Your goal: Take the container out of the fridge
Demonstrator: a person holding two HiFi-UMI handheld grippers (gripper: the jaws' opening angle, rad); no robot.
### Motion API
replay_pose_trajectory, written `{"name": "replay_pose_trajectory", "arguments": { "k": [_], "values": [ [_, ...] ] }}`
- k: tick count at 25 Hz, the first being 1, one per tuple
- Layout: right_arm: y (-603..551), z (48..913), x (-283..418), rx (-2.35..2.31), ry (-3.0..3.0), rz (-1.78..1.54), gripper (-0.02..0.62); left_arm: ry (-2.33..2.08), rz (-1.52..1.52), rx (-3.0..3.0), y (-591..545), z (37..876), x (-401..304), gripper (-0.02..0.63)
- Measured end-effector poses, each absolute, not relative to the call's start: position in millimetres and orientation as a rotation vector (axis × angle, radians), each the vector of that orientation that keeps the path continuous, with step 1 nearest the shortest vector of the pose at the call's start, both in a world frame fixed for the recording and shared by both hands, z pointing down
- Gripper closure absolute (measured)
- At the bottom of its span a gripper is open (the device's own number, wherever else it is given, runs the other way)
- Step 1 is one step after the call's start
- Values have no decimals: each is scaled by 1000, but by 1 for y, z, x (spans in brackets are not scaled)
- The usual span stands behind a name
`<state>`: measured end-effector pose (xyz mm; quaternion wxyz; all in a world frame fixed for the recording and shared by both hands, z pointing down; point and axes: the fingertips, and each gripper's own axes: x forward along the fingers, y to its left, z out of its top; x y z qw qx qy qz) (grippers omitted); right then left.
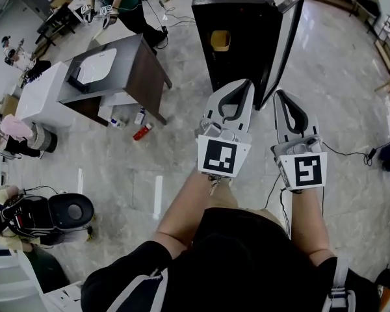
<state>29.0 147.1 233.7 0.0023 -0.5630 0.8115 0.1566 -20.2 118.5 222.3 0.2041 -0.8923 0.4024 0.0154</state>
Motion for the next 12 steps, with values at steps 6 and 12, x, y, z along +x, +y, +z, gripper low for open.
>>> {"name": "replay_pose_trajectory", "arguments": {
  "k": [6,12],
  "values": [
    [11,220,19,-1788,2477,436,561,1067,24,-2526,-17,221,-17,581],
    [-80,233,19,-1859,2498,410,561,1018,-3,-2562,-110,230,-18,581]
  ]
}}
